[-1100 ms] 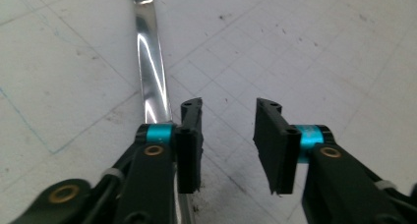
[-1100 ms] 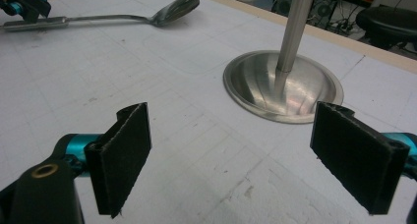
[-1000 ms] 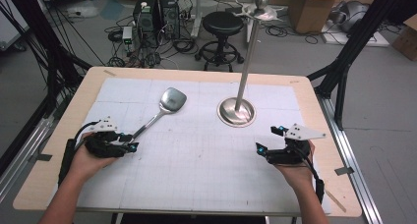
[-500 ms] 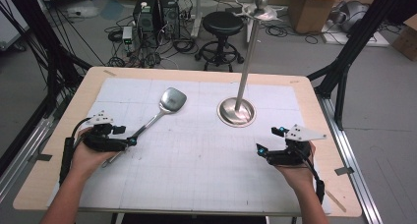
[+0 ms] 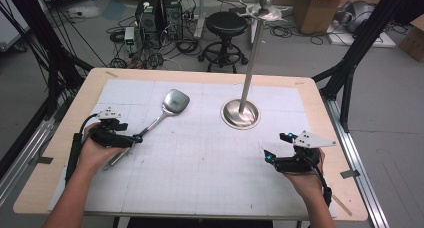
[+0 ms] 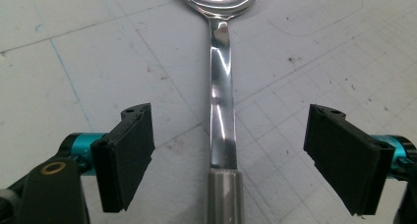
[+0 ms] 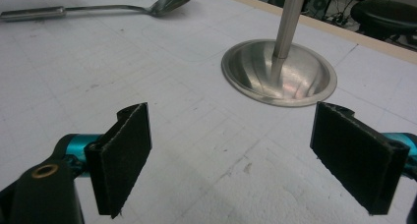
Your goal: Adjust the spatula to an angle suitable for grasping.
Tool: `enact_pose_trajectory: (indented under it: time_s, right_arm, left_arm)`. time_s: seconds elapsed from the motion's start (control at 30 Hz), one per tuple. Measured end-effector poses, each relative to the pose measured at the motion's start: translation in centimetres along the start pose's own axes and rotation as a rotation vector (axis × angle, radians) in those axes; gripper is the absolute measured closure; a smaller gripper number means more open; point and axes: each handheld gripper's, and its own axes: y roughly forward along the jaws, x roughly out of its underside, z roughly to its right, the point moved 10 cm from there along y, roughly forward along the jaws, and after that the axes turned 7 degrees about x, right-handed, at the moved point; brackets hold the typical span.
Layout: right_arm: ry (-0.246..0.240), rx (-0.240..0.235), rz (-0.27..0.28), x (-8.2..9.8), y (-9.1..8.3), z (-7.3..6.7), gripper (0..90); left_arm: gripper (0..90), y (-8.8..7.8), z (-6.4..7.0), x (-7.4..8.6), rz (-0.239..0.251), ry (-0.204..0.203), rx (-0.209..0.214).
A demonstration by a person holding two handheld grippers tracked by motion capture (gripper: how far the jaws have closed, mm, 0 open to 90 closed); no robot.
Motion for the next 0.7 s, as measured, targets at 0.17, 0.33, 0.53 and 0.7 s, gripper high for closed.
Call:
enact_pose_trajectory:
  time_s: [0.17,0.33,0.53,0.7]
  right_arm:
    - [-0.004,0.009,-0.006,0.4,-0.4,0.1,14.6]
    - [0.001,0.011,-0.009,0.6,-0.6,0.1,14.6]
    - [0.0,0.011,-0.01,0.7,-0.7,0.1,14.7]
    - [0.001,0.013,-0.007,0.7,-0.8,0.2,14.8]
  left_arm:
    - [19.5,0.9,-0.5,0.1,-0.031,-0.011,-0.005]
    - [18.8,1.9,-1.2,0.2,-0.084,-0.017,-0.032]
    - [19.0,3.4,-1.6,0.6,-0.158,-0.012,-0.064]
    - [17.0,4.0,-1.3,1.2,-0.22,0.053,-0.1]
